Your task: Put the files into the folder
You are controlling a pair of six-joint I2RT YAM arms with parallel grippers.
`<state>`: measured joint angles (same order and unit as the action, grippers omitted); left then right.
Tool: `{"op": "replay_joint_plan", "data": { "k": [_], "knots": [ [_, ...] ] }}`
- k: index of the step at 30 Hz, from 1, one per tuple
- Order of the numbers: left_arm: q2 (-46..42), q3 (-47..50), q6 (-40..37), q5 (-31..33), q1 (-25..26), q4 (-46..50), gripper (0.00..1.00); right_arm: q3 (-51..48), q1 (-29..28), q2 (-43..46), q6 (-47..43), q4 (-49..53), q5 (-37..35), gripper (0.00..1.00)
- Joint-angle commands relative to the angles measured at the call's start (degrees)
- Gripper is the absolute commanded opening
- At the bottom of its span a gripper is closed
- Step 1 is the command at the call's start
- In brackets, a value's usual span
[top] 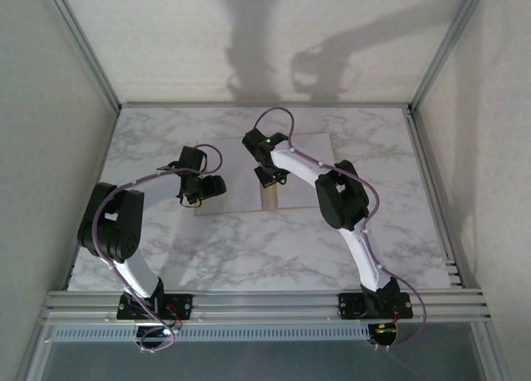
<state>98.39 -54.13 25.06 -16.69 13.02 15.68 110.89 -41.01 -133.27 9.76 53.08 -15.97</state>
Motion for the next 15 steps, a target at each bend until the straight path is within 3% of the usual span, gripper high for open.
{"op": "replay_joint_plan", "data": {
  "k": [1, 15],
  "knots": [
    [0.3, 1.6, -0.4, 1.0, -0.4, 3.3, 0.71, -3.6, 1.2, -3.1, 0.9, 1.1, 2.1, 0.0],
    [0.9, 1.2, -0.4, 0.8, -0.4, 3.3, 0.71, -4.5, 1.1, -3.9, 2.3, 0.3, 4.1, 0.0]
  ]
}}
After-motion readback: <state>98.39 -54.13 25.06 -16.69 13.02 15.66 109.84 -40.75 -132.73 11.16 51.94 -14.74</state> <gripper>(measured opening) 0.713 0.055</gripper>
